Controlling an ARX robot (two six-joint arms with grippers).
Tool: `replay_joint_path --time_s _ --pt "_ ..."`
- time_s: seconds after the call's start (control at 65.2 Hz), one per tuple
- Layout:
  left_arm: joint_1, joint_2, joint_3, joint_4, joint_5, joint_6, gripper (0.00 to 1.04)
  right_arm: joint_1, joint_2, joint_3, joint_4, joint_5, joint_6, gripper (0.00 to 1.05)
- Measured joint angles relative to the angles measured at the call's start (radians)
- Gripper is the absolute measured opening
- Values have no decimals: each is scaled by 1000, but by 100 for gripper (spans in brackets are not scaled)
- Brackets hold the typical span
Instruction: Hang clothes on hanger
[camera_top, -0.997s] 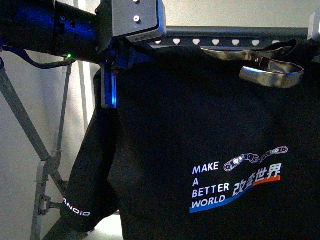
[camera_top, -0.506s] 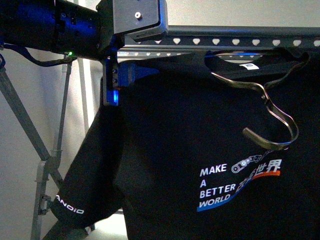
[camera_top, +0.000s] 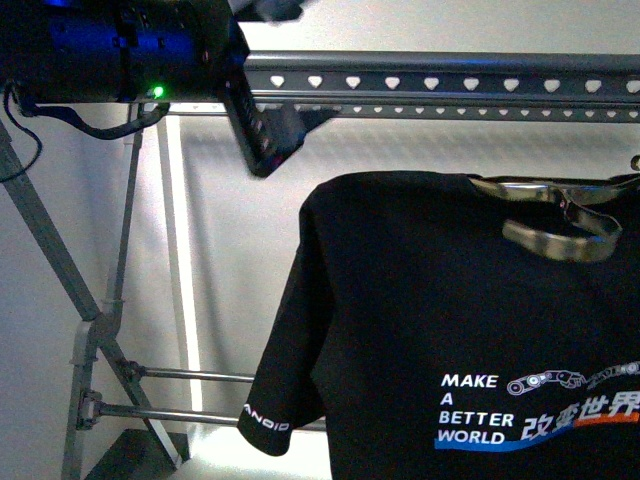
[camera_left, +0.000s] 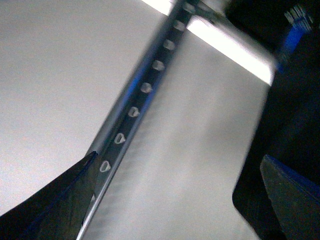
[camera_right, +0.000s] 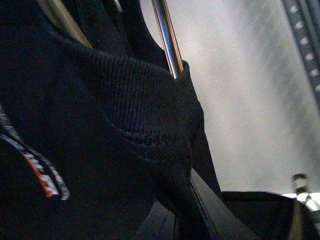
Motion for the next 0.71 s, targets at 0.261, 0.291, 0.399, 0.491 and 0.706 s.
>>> replay_joint_path --time_s 0.261,0.291,0.399,0.491,0.706 --pt "93 -11 50 130 -268 -1354 98 -29 -94 -26 -264 -168 232 4" --pt "104 -11 62 74 -312 -1452 98 -29 -107 -27 -281 -168 256 4" --pt "121 -27 74 -109 -506 -1468 92 -31 -130 -27 -342 -154 338 4" --pt "122 -130 -38 -318 -624 -1234 76 -34 -143 -27 -378 -139 437 4" --pt "131 -357 -451 -154 -608 -934 36 -70 -187 -6 -492 -193 783 4"
